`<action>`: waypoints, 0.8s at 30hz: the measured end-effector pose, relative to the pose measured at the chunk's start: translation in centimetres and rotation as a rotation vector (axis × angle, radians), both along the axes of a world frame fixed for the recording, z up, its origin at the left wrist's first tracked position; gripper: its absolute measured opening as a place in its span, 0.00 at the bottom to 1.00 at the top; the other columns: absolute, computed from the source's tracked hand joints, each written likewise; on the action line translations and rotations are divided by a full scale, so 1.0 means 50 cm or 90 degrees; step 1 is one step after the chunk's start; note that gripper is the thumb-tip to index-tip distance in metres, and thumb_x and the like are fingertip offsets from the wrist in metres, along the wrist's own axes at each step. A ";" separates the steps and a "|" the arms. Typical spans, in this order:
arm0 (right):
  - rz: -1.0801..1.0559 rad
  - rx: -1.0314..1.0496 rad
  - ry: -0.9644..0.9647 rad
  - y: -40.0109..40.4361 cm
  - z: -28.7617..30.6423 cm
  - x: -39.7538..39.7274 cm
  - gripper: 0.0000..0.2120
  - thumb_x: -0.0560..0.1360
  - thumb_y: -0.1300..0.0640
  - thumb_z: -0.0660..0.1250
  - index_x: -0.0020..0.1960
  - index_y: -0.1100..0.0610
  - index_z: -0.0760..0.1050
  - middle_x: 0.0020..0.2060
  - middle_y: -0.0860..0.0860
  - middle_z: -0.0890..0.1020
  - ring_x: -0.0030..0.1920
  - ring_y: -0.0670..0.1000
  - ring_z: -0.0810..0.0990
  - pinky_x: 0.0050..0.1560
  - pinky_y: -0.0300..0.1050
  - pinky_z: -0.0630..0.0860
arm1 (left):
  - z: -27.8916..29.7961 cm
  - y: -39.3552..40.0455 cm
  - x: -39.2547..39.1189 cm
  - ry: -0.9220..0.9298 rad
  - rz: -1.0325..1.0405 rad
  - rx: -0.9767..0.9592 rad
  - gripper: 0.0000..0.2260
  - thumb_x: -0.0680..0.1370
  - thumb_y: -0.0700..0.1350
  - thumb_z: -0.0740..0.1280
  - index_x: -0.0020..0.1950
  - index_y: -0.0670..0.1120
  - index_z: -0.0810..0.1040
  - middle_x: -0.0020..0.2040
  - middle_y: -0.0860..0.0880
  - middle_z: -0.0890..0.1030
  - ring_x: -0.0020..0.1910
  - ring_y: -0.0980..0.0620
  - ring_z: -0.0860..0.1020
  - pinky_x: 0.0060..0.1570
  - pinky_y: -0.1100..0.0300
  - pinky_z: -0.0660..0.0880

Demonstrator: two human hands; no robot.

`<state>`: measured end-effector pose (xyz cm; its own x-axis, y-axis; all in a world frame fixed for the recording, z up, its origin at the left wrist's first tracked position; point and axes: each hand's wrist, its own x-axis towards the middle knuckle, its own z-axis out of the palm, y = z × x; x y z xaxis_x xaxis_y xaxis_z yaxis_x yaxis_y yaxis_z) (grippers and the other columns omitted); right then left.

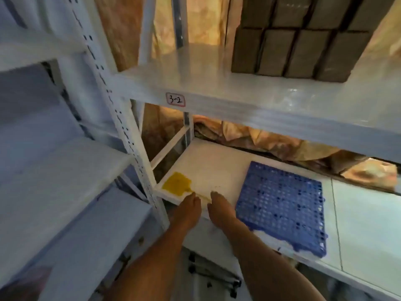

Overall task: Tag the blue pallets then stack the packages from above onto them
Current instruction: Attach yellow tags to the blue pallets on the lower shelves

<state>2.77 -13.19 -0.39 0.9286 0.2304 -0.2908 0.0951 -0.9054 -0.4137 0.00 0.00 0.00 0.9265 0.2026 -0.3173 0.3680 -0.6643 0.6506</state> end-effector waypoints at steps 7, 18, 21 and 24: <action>0.012 -0.069 -0.038 0.079 -0.048 0.073 0.14 0.83 0.57 0.61 0.67 0.55 0.75 0.65 0.55 0.77 0.67 0.57 0.74 0.66 0.53 0.72 | -0.083 0.005 0.032 -0.212 0.142 -0.059 0.16 0.85 0.47 0.59 0.39 0.51 0.77 0.37 0.51 0.82 0.38 0.50 0.81 0.41 0.50 0.81; -0.138 0.156 -0.049 0.060 -0.074 0.050 0.10 0.84 0.54 0.62 0.49 0.52 0.81 0.46 0.50 0.83 0.46 0.50 0.80 0.45 0.41 0.70 | -0.083 0.009 0.071 -0.101 0.341 -0.392 0.11 0.83 0.43 0.64 0.44 0.48 0.83 0.43 0.49 0.85 0.44 0.45 0.84 0.49 0.48 0.83; -0.170 0.230 -0.070 0.044 -0.059 0.022 0.08 0.83 0.53 0.65 0.52 0.51 0.82 0.46 0.47 0.83 0.45 0.46 0.79 0.45 0.39 0.72 | -0.081 0.015 0.072 -0.092 0.341 -0.491 0.10 0.82 0.47 0.68 0.44 0.49 0.86 0.39 0.53 0.87 0.39 0.54 0.85 0.39 0.61 0.82; -0.181 0.274 -0.077 0.030 -0.038 -0.006 0.07 0.82 0.52 0.66 0.51 0.51 0.83 0.45 0.46 0.84 0.44 0.45 0.81 0.47 0.41 0.77 | -0.082 0.008 0.059 -0.090 0.309 -0.555 0.09 0.80 0.49 0.71 0.42 0.53 0.88 0.40 0.53 0.88 0.38 0.57 0.86 0.37 0.64 0.82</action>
